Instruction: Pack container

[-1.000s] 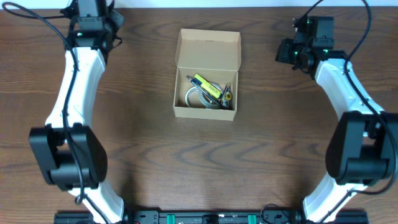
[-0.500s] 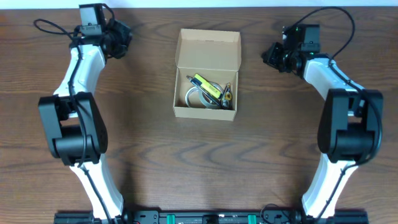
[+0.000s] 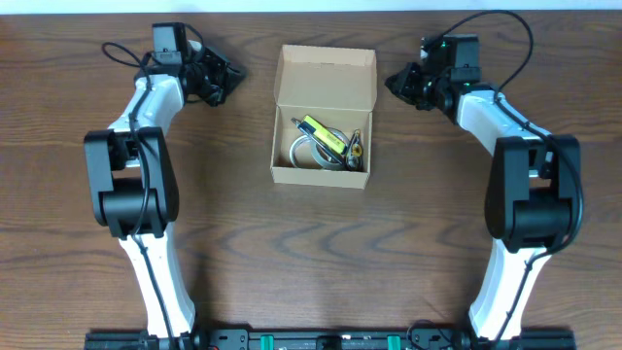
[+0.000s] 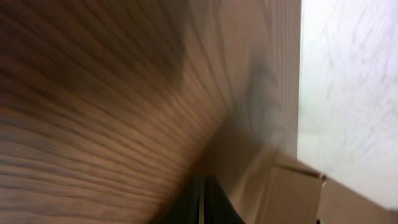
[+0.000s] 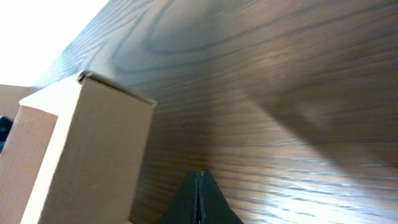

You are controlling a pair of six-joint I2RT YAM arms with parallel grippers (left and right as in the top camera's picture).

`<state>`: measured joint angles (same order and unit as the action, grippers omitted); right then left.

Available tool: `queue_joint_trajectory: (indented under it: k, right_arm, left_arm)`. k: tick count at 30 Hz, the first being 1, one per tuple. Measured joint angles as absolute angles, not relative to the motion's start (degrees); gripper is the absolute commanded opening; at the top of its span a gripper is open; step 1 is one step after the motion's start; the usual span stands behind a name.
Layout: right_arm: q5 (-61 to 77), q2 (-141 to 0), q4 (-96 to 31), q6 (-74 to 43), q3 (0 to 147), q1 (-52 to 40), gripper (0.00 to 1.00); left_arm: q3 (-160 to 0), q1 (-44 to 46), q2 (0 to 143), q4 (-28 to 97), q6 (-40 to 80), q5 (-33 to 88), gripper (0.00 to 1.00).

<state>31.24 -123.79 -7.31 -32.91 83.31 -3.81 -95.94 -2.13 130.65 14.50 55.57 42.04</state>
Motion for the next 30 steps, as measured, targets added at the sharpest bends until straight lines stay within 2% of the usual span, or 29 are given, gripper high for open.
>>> queue_joint_trajectory:
  k: [21,30]
  right_arm:
    - [31.53,-124.38,-4.14,-33.91,83.31,-5.98,0.01]
    - [32.49,-124.38,-1.13,-33.87,83.31,-5.98,0.01]
  left_arm:
    - [-95.94,4.23,131.74,12.1,55.66,48.14,0.06]
    - [-95.92,4.23,131.74,9.52,55.64,51.27,0.05]
